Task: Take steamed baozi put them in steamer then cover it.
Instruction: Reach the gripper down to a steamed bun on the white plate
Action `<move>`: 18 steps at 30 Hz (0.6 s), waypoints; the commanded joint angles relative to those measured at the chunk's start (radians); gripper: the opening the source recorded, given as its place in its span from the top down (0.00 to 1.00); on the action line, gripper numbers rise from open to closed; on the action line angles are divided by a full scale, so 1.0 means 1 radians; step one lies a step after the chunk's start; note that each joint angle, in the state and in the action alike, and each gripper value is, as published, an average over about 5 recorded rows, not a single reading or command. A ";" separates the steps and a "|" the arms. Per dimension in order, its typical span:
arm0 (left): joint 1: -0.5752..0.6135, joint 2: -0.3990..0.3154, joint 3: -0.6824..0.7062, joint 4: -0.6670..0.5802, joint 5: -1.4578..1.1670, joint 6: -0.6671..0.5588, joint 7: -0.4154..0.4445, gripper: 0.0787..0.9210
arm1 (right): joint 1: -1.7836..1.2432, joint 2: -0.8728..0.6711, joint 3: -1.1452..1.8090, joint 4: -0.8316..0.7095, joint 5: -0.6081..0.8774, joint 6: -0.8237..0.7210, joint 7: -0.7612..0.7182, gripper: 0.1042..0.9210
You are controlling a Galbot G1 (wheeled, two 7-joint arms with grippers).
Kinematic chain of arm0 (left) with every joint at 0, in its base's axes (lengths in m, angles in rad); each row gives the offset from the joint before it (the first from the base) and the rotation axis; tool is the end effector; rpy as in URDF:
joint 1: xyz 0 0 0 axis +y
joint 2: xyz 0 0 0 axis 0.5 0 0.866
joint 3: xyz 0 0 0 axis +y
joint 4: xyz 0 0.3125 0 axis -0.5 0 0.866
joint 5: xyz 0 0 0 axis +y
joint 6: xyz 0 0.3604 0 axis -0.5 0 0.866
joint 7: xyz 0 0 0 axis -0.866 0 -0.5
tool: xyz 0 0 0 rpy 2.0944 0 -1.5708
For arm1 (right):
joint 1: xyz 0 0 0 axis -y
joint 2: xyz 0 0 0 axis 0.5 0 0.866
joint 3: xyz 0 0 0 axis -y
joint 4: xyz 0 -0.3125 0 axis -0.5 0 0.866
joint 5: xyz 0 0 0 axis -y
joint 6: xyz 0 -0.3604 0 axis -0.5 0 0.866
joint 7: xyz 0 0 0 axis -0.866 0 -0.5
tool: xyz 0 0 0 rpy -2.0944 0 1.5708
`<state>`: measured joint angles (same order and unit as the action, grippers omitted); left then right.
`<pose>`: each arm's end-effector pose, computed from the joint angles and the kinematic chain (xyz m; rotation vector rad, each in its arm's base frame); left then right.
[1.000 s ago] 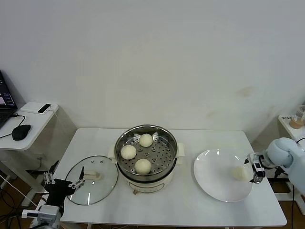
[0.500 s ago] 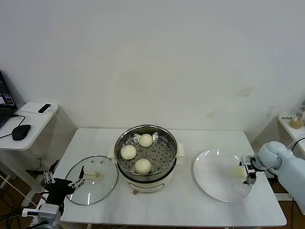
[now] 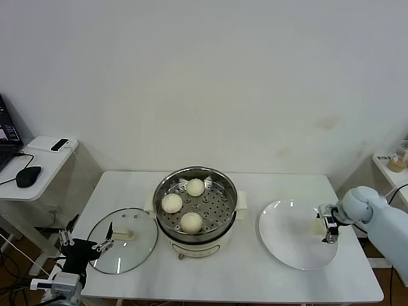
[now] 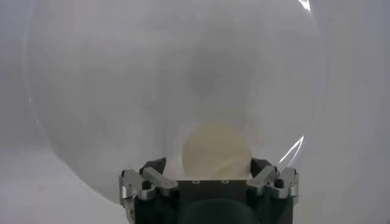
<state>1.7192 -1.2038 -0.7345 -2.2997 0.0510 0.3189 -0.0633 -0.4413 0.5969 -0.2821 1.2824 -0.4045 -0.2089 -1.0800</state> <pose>0.1762 0.0785 -0.2008 0.0916 -2.8567 -0.6992 0.4469 -0.2032 -0.2249 1.0209 -1.4087 1.3683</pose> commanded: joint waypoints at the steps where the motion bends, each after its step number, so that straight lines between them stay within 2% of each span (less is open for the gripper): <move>1: 0.002 -0.002 0.002 -0.002 0.002 -0.001 -0.001 0.12 | 0.013 -0.030 -0.005 0.032 0.008 -0.011 -0.007 0.12; 18: -0.005 -0.003 0.014 -0.003 0.003 -0.001 0.001 0.12 | 0.005 -0.018 -0.021 0.025 -0.006 -0.028 -0.020 0.12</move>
<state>1.7144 -1.2078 -0.7197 -2.3021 0.0543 0.3177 -0.0633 -0.4376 0.5742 -0.3001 1.3071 -0.4066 -0.2331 -1.0981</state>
